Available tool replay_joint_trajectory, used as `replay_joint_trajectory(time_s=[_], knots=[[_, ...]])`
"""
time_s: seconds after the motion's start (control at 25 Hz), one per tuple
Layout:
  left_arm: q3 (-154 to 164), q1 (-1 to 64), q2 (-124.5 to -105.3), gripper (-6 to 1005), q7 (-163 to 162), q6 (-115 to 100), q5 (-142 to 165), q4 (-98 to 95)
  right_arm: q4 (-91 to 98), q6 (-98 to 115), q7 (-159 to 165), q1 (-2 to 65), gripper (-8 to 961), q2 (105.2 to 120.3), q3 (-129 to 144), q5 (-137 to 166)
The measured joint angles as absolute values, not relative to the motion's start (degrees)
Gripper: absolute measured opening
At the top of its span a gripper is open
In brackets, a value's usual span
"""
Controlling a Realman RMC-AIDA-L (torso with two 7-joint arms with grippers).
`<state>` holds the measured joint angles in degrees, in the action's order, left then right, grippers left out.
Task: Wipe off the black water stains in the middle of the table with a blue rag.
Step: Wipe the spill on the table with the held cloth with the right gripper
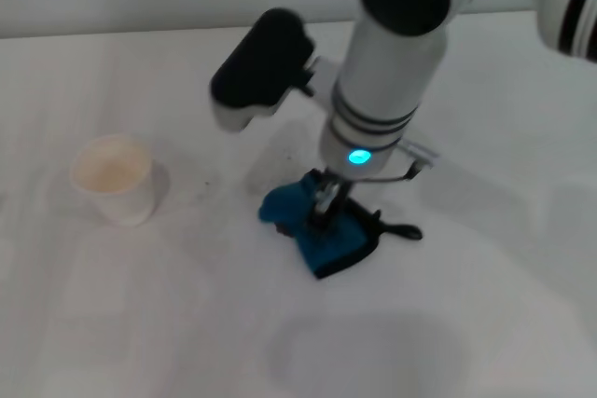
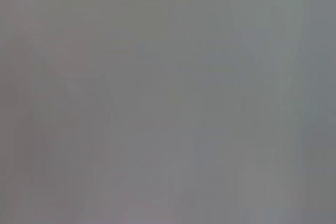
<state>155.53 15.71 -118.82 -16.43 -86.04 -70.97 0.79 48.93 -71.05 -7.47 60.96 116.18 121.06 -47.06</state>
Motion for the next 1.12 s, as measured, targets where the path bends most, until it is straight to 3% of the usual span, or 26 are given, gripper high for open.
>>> replay_joint_trajectory(time_s=[0.48,1.12], knots=[[155.89,16.39,-118.75,881,-15.96,-85.75,-70.55,0.88,57.29,-69.58,-4.54,64.98,74,116.19,133.21,-58.9],[155.88,16.2,-119.0,882,-15.37,-85.68,-70.7,0.69,36.13,-60.25,-5.24,70.96,72,116.19,129.1,-48.04]])
